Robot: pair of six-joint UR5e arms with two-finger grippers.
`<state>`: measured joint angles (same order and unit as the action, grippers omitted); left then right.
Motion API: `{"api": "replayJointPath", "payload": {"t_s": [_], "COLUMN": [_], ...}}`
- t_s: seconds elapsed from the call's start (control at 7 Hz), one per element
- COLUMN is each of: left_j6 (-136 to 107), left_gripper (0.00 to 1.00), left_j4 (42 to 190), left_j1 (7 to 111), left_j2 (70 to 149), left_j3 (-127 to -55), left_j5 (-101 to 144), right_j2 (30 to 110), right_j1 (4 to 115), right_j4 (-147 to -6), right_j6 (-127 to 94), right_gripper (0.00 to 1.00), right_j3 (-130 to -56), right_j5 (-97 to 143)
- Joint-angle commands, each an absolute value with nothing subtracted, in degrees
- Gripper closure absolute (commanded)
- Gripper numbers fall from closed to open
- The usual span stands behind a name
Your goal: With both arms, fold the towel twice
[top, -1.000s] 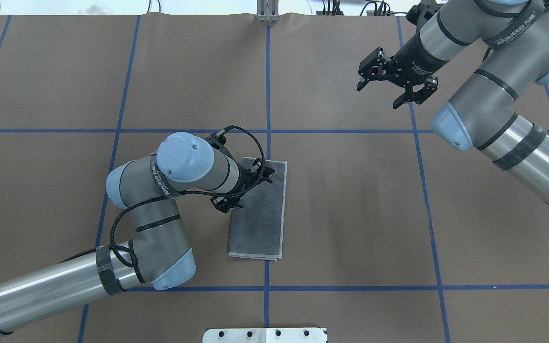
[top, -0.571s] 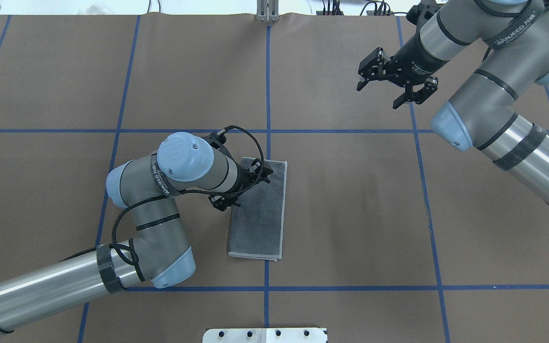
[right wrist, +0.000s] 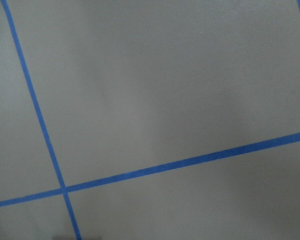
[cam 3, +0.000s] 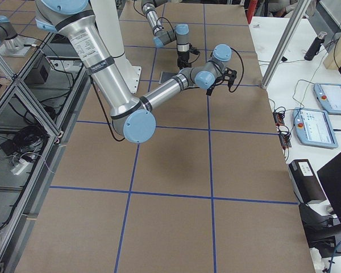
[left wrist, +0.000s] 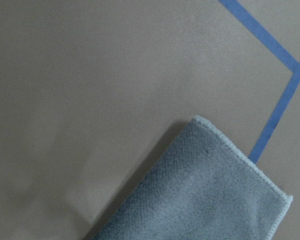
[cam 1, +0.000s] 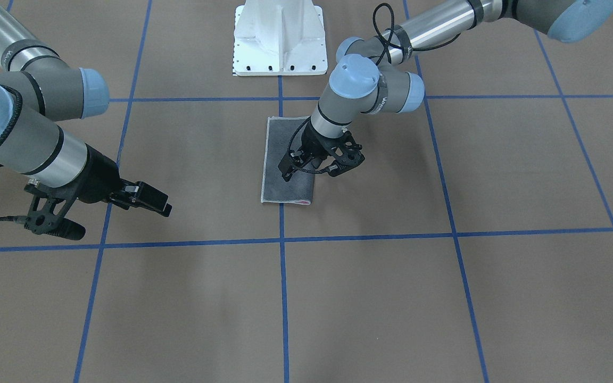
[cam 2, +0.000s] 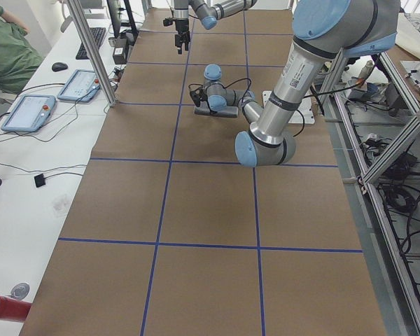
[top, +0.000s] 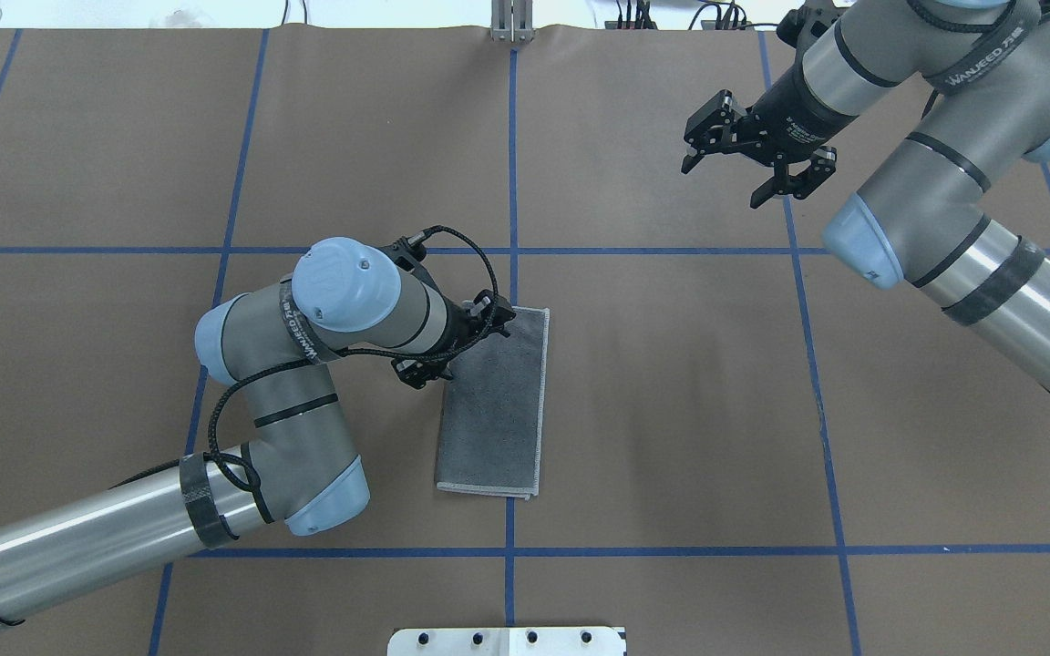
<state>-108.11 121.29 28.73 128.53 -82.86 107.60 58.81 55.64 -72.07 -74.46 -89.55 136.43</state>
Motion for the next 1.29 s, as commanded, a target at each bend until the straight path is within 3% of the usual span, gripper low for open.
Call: {"api": "replayJointPath", "payload": {"t_s": [0.0,0.57,1.14], "left_j6": [-108.1,-108.2,-108.4], "left_gripper": [0.0,0.0,0.0], "left_j4": [121.0,120.7,120.6], "left_j1": [30.1,29.3,21.9], "left_j2": [128.4,121.6,118.3], "left_j3": [-83.7,-93.1,-95.9], "left_j5": [108.4,109.2,104.4], "right_j2": [58.8,58.9,59.0], "right_j1": [55.6,55.6,55.5], "right_j4": [-72.1,-72.1,-72.1], "right_j6": [-74.5,-74.5,-74.5], "right_gripper": [0.0,0.0,0.0], "right_j3": [-89.6,-89.7,-89.6], "right_j5": [136.4,136.4,136.4]}}
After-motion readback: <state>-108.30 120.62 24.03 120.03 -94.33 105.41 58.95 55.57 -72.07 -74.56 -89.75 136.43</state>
